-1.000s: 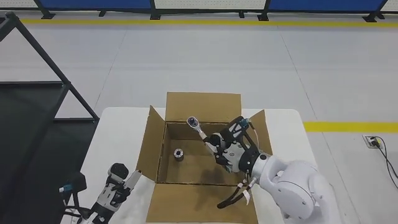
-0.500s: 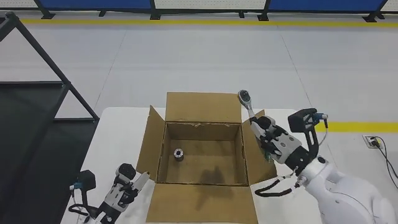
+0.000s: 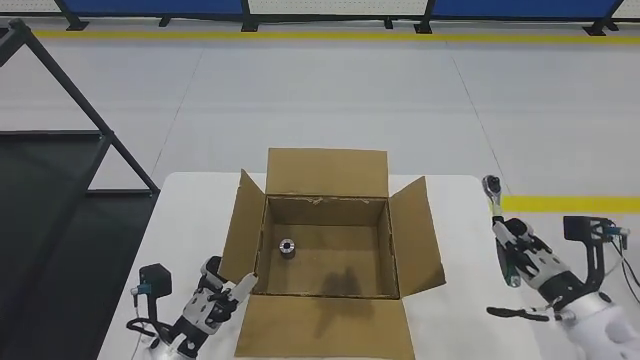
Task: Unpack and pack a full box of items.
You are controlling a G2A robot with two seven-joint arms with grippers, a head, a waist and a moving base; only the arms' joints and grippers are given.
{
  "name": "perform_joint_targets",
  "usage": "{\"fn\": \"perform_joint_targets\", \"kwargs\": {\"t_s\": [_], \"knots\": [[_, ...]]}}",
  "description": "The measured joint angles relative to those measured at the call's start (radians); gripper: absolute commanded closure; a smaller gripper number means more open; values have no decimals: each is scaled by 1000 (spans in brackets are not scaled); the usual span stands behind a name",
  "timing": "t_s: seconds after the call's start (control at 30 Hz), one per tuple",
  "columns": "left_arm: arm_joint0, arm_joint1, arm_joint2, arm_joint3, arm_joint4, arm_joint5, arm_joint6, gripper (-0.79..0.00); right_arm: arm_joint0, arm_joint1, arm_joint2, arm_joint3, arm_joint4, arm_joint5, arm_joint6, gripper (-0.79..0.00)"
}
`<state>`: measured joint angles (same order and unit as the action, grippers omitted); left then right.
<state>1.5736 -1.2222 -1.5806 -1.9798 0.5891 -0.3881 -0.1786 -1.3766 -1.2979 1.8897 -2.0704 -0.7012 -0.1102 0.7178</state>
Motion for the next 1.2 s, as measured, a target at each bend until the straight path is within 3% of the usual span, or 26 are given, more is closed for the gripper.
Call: {"fn": "perform_joint_targets", "kwargs": {"t_s": [0.27,0.47,0.83,1.2], "knots": [[7,3,-1,-23,11,0,-8,-785,-19,10,7,211,-3,4,-27,0],[-3,5,7,-28,-27,-17,-39,-785,-42,20,3,314,-4,-62,-27,0],[1,9,16,-52,-30,-19,-51,-785,-4,42,-32,439,-74,-152,9,0],[34,11,7,-74,-25,-19,-27,-785,53,58,-81,552,-147,-135,1,0]]}}
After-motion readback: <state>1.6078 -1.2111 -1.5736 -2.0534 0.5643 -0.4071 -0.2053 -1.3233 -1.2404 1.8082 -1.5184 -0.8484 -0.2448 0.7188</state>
